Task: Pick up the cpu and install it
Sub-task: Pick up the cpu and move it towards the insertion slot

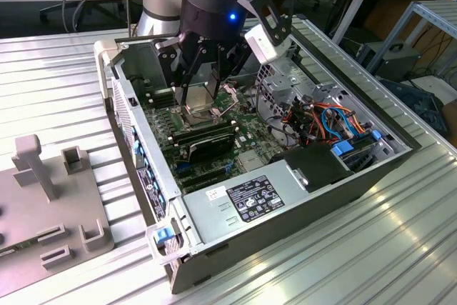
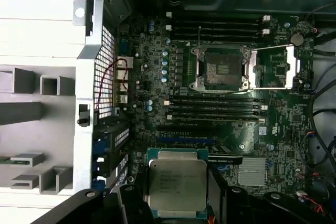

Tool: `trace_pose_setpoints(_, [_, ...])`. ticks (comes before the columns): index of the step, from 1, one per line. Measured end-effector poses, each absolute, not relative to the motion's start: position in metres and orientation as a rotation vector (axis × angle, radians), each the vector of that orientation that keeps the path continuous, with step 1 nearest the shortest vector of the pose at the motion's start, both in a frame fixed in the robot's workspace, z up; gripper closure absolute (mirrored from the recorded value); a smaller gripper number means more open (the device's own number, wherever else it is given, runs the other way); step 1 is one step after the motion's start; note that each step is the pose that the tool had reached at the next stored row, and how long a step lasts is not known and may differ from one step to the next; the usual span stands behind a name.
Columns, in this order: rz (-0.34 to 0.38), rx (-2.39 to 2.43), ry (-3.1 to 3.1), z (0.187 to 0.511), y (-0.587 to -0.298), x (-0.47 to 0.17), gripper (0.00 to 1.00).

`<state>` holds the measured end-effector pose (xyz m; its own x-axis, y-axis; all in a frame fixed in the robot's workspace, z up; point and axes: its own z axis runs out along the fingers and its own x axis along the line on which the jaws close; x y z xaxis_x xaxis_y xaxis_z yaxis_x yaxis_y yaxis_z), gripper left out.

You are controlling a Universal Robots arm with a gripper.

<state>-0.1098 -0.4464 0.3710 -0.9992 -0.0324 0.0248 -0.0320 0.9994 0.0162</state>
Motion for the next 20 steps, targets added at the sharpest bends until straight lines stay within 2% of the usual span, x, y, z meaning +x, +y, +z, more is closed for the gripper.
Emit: trace_pose_setpoints(20, [-0.025, 0.05, -3.116, 0.37, -0.446, -0.092, 0.45])
